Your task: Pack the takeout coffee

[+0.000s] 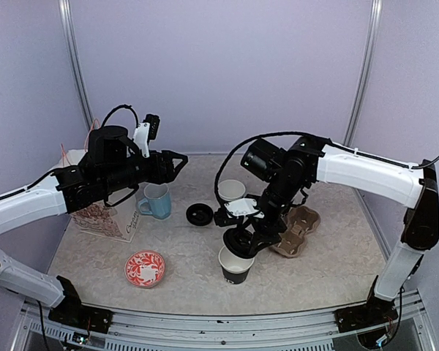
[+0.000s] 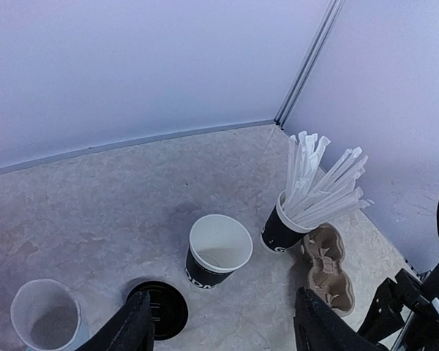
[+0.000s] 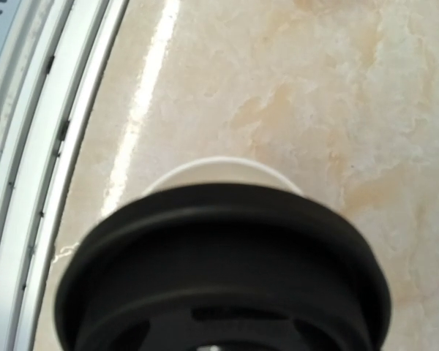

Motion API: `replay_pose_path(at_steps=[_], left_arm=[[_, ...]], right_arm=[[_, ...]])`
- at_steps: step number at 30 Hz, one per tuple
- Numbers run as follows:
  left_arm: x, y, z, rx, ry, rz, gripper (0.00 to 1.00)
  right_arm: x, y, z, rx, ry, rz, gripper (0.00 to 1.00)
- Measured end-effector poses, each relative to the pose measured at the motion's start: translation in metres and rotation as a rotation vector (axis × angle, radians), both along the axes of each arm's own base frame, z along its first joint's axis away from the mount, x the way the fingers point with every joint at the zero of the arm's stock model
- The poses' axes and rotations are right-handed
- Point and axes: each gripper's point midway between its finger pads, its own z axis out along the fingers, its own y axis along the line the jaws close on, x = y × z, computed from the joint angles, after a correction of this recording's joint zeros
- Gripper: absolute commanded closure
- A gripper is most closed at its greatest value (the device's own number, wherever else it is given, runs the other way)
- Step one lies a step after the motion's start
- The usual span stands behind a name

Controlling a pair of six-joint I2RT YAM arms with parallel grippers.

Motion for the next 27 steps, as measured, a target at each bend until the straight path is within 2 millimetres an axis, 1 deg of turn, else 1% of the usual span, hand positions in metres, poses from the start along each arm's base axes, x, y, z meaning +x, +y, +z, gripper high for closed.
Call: replay_pose_path(at_steps=[5,13,27], left_arm=[[0.0,0.0,-0.001,-0.001,0.002,0.0,0.36],[-0.001,0.0,0.001,-0.007,-0.005,0.0,0.36],[-0.001,0.0,-0.003,-0.005,-0.001,-0.004,0.36]], right_arm=[[-0.004,0.004,-0.003,-0.022,-0.002,0.018,0.34],[-0.007,0.006,-0.021,-0.079,0.007,0.029,0.34],[-0.006,0.008,-0.033,-0.118,-0.002,0.03,0.34]])
